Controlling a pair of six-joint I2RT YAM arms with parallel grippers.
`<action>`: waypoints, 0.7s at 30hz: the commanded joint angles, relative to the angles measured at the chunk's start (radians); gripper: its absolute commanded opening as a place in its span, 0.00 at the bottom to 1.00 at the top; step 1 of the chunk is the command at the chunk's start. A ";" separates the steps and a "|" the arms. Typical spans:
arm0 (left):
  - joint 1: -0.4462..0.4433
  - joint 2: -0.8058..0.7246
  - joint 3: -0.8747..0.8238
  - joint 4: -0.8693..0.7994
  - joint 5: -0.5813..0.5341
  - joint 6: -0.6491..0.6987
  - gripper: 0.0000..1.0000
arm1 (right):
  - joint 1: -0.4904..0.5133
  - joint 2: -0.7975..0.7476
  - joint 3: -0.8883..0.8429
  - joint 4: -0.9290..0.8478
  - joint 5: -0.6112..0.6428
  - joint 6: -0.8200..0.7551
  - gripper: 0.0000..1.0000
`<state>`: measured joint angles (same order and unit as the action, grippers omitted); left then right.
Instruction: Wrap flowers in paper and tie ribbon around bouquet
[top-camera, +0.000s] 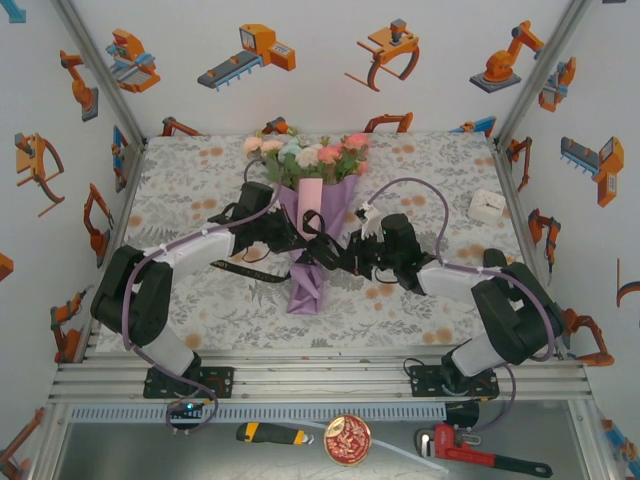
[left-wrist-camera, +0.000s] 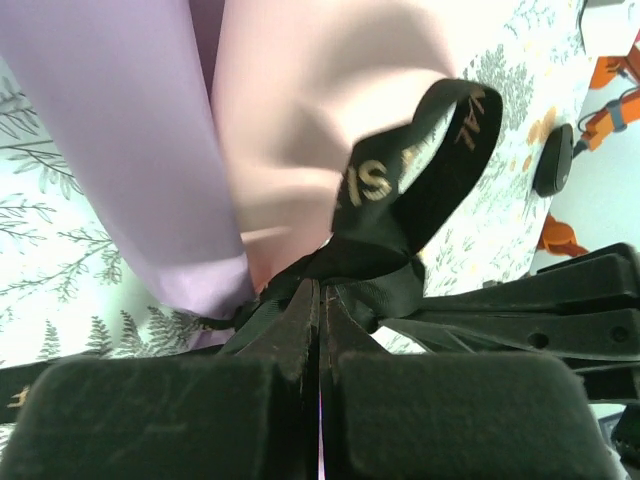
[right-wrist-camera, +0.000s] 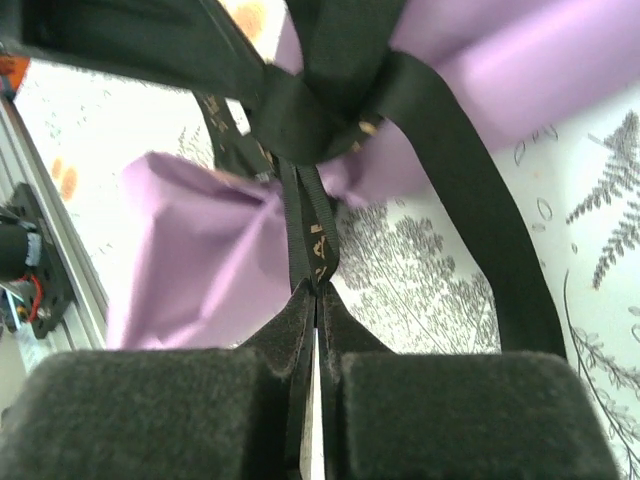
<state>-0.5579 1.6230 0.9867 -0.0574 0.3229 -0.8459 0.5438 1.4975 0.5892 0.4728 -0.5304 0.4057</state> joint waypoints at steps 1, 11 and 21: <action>0.002 -0.039 -0.009 0.028 -0.021 -0.011 0.00 | -0.004 -0.003 -0.009 -0.050 0.006 -0.030 0.04; 0.004 -0.059 -0.012 0.002 -0.046 0.007 0.00 | -0.010 -0.076 -0.030 -0.110 0.072 -0.049 0.02; 0.001 -0.121 0.117 -0.071 -0.098 0.227 0.36 | -0.010 -0.074 0.015 -0.126 0.031 -0.059 0.02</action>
<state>-0.5556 1.5543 1.0275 -0.0917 0.2802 -0.7506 0.5388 1.4322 0.5678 0.3534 -0.4854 0.3656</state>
